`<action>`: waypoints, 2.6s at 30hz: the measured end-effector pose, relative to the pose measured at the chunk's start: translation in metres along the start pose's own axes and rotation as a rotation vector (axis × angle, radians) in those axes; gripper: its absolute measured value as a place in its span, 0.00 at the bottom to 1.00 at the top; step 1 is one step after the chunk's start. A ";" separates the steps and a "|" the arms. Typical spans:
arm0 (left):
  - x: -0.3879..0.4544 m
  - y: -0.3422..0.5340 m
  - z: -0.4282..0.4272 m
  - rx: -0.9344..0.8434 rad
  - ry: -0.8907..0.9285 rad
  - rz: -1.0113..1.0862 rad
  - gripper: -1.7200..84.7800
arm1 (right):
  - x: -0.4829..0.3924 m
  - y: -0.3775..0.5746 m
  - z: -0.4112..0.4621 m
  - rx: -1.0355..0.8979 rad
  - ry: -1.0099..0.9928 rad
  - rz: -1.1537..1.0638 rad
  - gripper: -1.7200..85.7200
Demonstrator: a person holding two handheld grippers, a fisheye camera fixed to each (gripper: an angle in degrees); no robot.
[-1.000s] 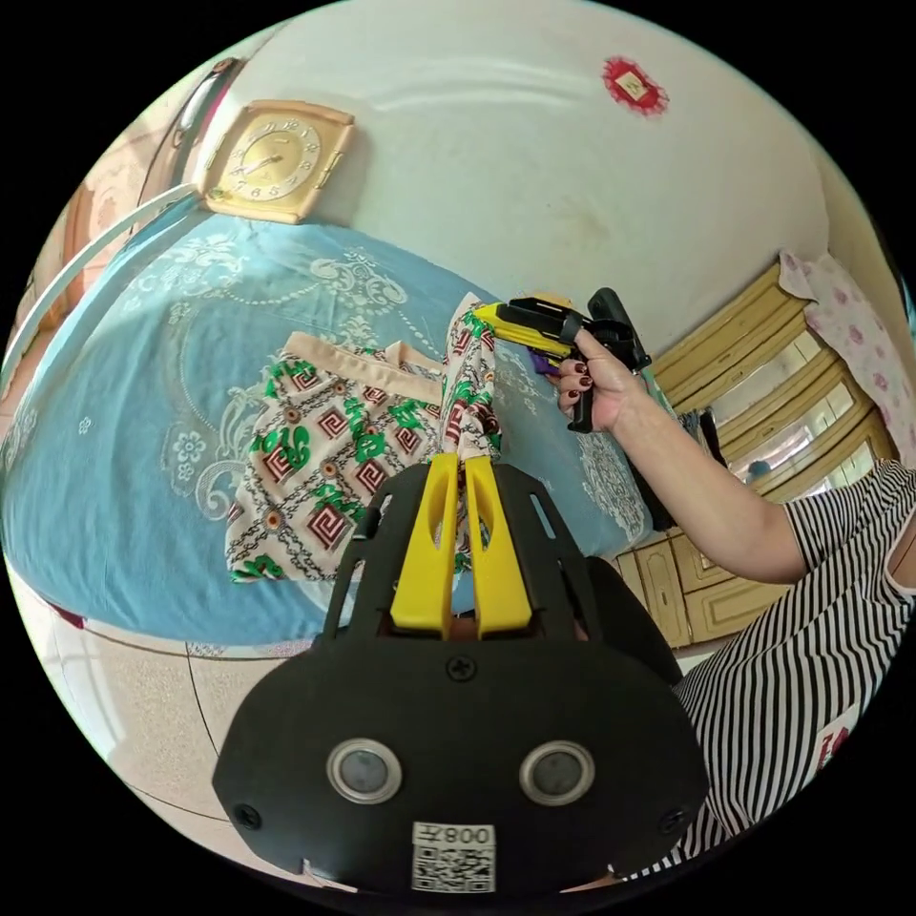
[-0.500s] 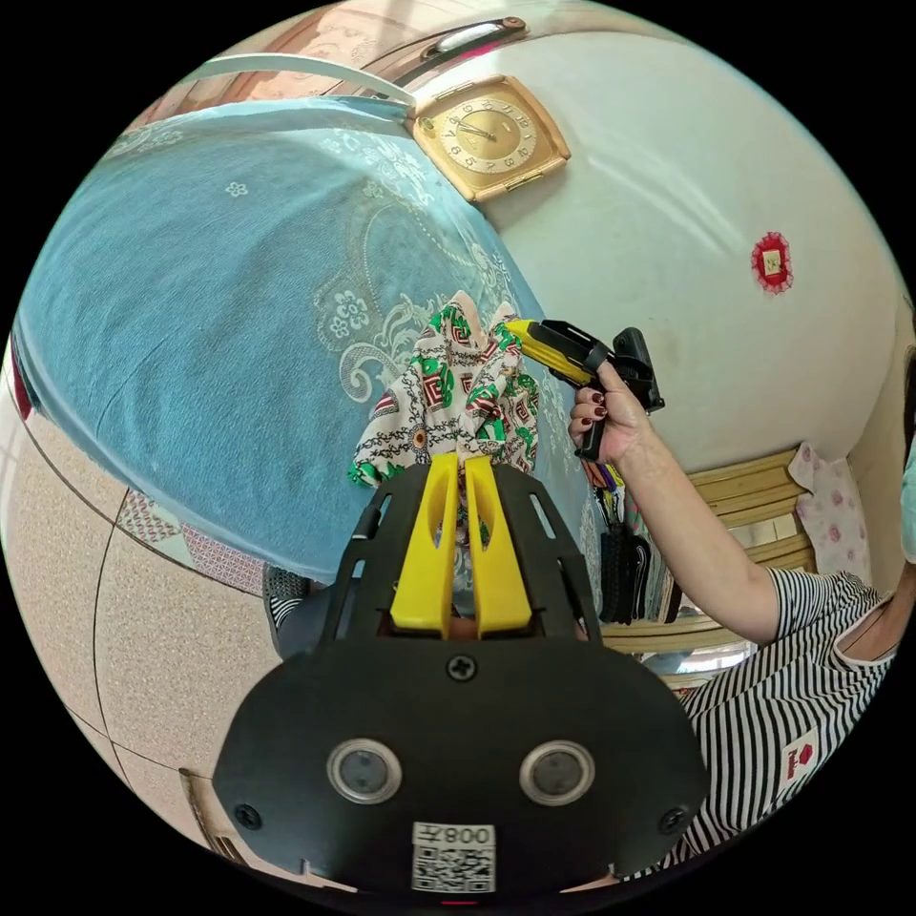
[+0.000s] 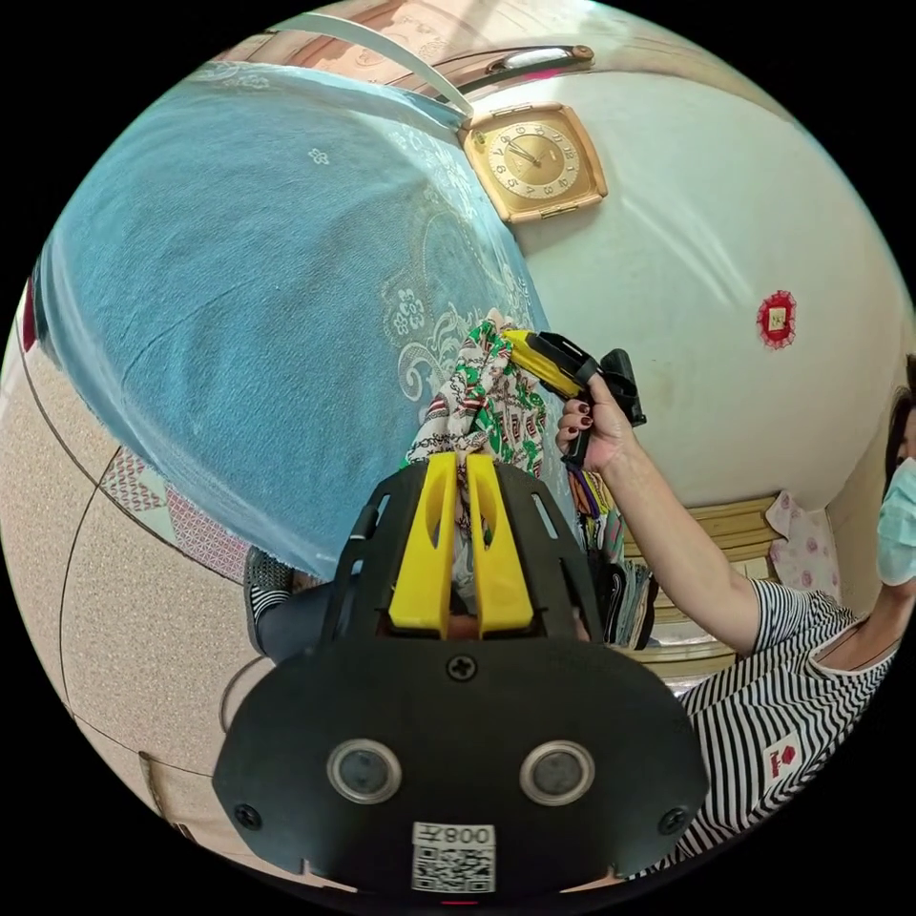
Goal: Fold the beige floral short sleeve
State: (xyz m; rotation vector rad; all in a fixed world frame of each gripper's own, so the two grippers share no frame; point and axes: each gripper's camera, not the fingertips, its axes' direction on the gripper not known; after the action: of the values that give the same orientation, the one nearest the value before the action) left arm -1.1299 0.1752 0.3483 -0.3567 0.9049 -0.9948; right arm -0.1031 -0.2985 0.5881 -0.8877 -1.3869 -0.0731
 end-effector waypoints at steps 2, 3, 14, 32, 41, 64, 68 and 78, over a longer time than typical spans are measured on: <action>-0.007 -0.001 -0.008 -0.001 -0.007 -0.011 0.04 | 0.005 0.005 -0.008 0.045 -0.036 -0.010 0.04; -0.008 -0.001 -0.010 0.000 -0.007 -0.010 0.04 | 0.007 0.010 -0.014 0.077 -0.064 -0.019 0.04; -0.015 -0.015 -0.018 -0.029 -0.075 0.054 0.02 | 0.040 0.019 0.026 -0.087 -0.023 -0.019 0.02; -0.062 -0.017 -0.024 -0.104 0.064 -0.092 0.12 | 0.150 0.208 -0.092 0.065 -0.137 0.128 0.09; -0.067 -0.021 -0.016 -0.156 0.116 -0.106 0.12 | 0.186 0.248 -0.088 0.002 -0.227 0.240 0.11; -0.037 -0.019 0.098 -0.526 0.164 -0.187 0.06 | 0.239 0.287 -0.125 0.045 -0.488 0.351 0.08; -0.040 -0.018 0.097 -0.508 0.219 -0.224 0.05 | 0.241 0.292 -0.131 0.046 -0.501 0.357 0.09; -0.041 -0.009 0.089 -0.483 0.294 -0.262 0.04 | 0.240 0.308 -0.134 0.064 -0.601 0.399 0.07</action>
State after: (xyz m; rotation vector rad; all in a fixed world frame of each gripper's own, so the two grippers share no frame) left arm -1.0740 0.1930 0.4271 -0.7648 1.3965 -1.0784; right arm 0.2259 -0.0582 0.6532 -1.1711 -1.7162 0.5818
